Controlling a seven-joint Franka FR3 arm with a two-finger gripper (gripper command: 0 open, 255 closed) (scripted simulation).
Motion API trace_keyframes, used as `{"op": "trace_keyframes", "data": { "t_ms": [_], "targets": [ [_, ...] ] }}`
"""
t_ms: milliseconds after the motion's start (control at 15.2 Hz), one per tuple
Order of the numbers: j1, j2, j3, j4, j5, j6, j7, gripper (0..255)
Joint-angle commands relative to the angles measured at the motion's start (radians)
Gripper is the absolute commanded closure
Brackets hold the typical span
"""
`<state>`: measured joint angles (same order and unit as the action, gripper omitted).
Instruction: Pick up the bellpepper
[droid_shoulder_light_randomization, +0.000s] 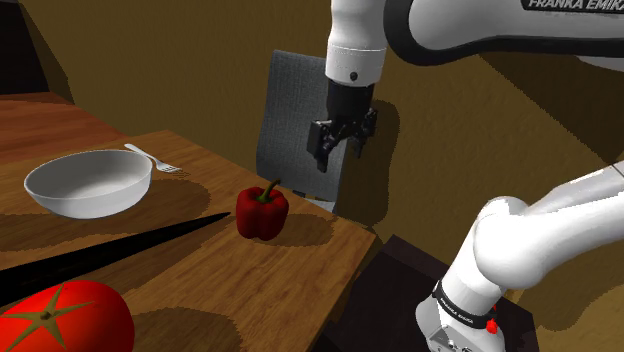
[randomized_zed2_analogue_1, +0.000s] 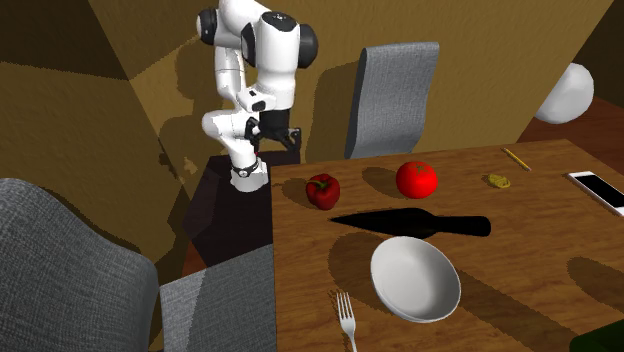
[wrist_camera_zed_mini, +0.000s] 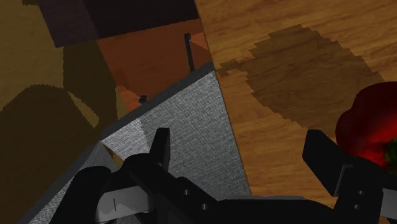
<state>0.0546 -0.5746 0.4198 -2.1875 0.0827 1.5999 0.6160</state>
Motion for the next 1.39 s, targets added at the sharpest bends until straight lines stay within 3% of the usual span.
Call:
{"op": "trace_keyframes", "data": {
  "t_ms": [0, 396, 792, 1320],
  "targets": [
    [-0.002, 0.05, 0.053, 0.049, 0.003, 0.012, 0.066, 0],
    [-0.027, 0.237, 0.21, 0.219, -0.049, 0.041, 0.259, 0],
    [-0.031, 0.483, 0.37, 0.432, -0.2, 0.028, 0.482, 0],
    [-0.027, 0.476, 0.366, 0.325, -0.197, 0.129, 0.493, 0]
  ]
}}
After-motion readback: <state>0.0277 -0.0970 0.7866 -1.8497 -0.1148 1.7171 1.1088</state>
